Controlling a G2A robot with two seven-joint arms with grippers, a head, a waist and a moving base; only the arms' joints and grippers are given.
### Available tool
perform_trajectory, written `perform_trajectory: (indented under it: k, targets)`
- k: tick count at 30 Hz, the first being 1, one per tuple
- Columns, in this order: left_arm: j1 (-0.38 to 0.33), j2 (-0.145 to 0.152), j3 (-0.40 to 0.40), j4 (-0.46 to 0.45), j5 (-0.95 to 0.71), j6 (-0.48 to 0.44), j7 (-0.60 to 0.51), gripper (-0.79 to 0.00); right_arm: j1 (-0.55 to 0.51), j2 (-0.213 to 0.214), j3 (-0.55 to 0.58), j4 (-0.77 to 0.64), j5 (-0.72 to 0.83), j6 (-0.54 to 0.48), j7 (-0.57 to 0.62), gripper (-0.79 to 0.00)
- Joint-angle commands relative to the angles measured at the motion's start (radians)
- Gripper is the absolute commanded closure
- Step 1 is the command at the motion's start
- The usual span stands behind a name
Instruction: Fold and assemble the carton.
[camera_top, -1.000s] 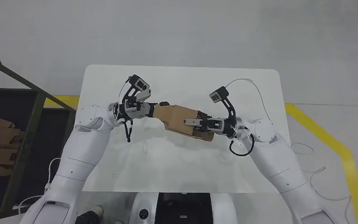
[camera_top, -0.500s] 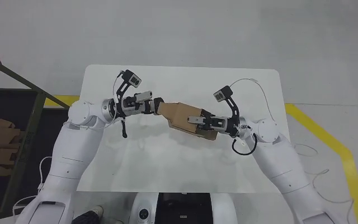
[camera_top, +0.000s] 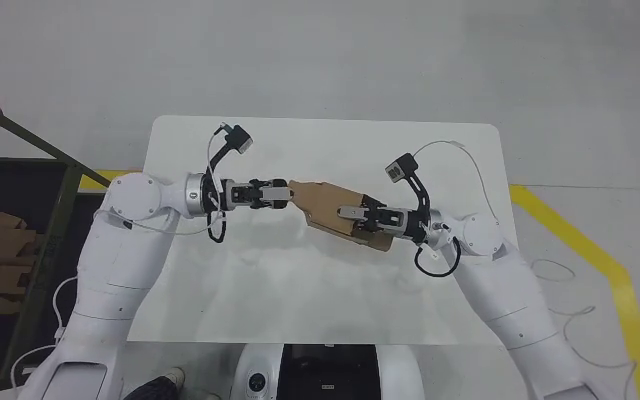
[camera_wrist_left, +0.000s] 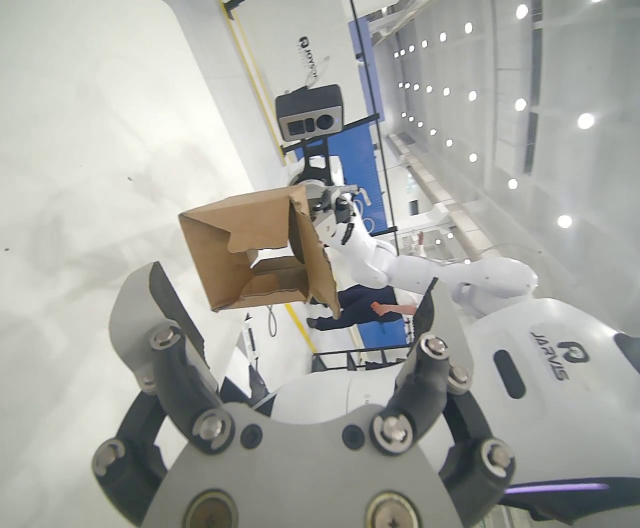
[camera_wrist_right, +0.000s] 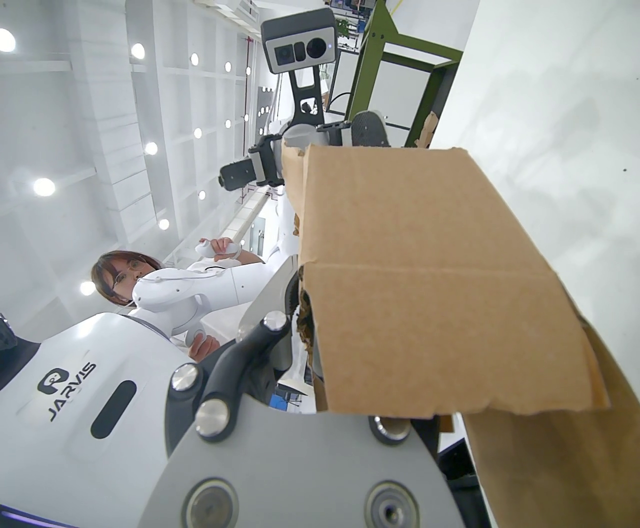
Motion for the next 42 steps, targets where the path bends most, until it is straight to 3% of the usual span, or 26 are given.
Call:
perform_trajectory:
  k: [1, 14, 42]
  targets:
    - [-0.004, 0.002, 0.009, -0.008, 0.045, -0.001, 0.002, -0.785, -0.002, 0.001, 0.001, -0.003, -0.003, 0.001, -0.002, 0.000]
    - [-0.027, 0.012, 0.044, 0.014, 0.162, 0.019, 0.049, -0.785, -0.019, 0.003, 0.006, -0.033, 0.003, -0.015, -0.005, 0.000]
    - [-0.011, 0.018, 0.102, 0.068, 0.013, 0.051, 0.068, -0.785, -0.012, -0.007, -0.014, -0.039, 0.120, -0.068, 0.039, 0.000]
